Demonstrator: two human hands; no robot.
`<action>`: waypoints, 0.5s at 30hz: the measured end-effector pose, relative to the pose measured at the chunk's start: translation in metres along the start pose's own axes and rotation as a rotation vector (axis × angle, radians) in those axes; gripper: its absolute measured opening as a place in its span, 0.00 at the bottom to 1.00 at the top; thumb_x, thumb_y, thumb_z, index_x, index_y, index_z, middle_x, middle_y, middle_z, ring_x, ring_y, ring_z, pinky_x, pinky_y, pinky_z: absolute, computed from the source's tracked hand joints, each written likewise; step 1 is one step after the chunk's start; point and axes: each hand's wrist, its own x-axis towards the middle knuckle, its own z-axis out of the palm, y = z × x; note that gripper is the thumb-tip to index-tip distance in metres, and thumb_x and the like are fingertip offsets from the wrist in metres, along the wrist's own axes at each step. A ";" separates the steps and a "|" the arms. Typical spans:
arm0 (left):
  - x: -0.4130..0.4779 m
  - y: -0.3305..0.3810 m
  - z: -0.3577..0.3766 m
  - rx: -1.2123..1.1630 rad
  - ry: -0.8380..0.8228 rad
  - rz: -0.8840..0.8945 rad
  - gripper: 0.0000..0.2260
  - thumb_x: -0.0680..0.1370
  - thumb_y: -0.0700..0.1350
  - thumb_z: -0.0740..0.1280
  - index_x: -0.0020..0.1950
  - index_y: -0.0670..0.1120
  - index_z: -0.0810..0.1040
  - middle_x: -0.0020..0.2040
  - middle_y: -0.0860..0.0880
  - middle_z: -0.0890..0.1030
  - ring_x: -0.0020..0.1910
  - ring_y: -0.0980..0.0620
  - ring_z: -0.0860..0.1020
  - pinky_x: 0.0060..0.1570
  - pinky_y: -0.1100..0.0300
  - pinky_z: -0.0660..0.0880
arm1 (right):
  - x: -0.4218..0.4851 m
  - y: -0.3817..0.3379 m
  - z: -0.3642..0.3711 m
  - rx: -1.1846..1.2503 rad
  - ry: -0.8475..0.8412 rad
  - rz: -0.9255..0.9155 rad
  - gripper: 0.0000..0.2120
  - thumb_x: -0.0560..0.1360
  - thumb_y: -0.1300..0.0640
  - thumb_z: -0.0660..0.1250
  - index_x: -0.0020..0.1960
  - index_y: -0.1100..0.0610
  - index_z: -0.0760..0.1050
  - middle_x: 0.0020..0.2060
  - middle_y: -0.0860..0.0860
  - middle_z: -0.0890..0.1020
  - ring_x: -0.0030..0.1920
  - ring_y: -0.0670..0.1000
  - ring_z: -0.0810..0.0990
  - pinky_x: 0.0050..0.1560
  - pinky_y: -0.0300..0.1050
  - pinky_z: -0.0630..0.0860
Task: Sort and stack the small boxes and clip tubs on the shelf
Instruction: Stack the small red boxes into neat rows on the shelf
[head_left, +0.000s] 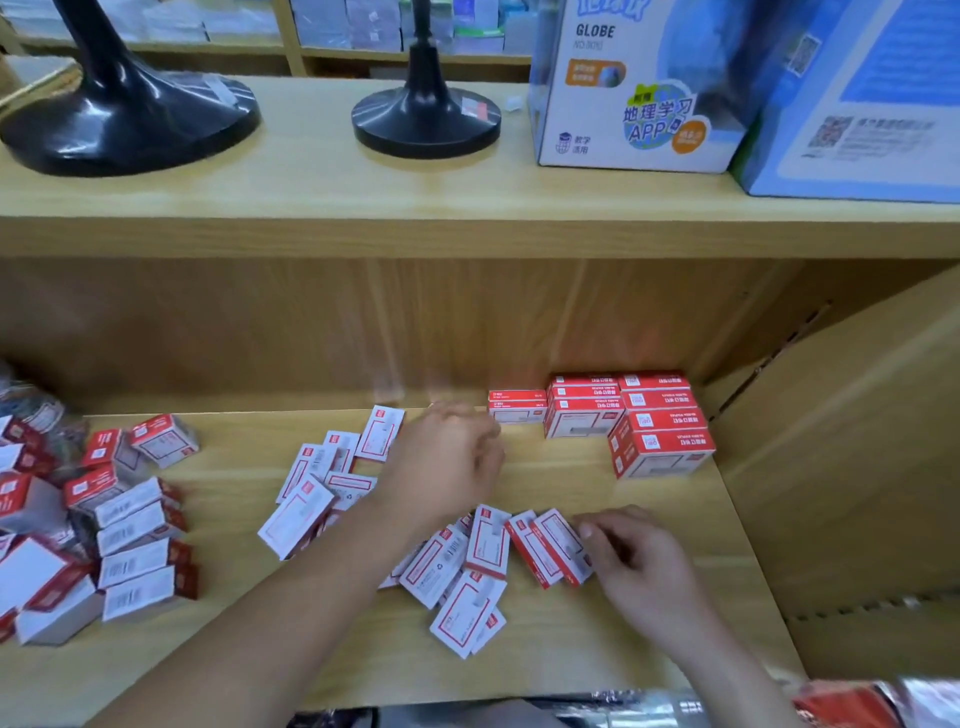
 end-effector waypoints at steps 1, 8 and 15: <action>-0.010 0.005 -0.003 -0.021 -0.114 0.014 0.18 0.76 0.63 0.65 0.49 0.50 0.83 0.46 0.54 0.78 0.53 0.51 0.76 0.48 0.54 0.76 | -0.004 0.000 0.000 0.008 -0.012 -0.002 0.15 0.77 0.61 0.69 0.41 0.41 0.83 0.41 0.48 0.80 0.45 0.44 0.78 0.46 0.31 0.70; -0.044 0.032 0.012 0.102 -0.369 0.066 0.31 0.65 0.77 0.60 0.53 0.56 0.81 0.53 0.55 0.76 0.55 0.51 0.69 0.56 0.51 0.71 | -0.021 0.000 0.002 0.051 -0.052 0.006 0.22 0.69 0.54 0.79 0.49 0.27 0.79 0.45 0.51 0.74 0.43 0.47 0.77 0.46 0.37 0.74; -0.052 0.033 0.016 -0.282 -0.219 -0.102 0.13 0.66 0.57 0.73 0.48 0.56 0.80 0.45 0.60 0.80 0.52 0.55 0.73 0.56 0.49 0.73 | -0.030 -0.001 -0.004 0.311 0.067 0.118 0.15 0.68 0.65 0.79 0.50 0.51 0.83 0.43 0.47 0.84 0.38 0.44 0.77 0.42 0.37 0.75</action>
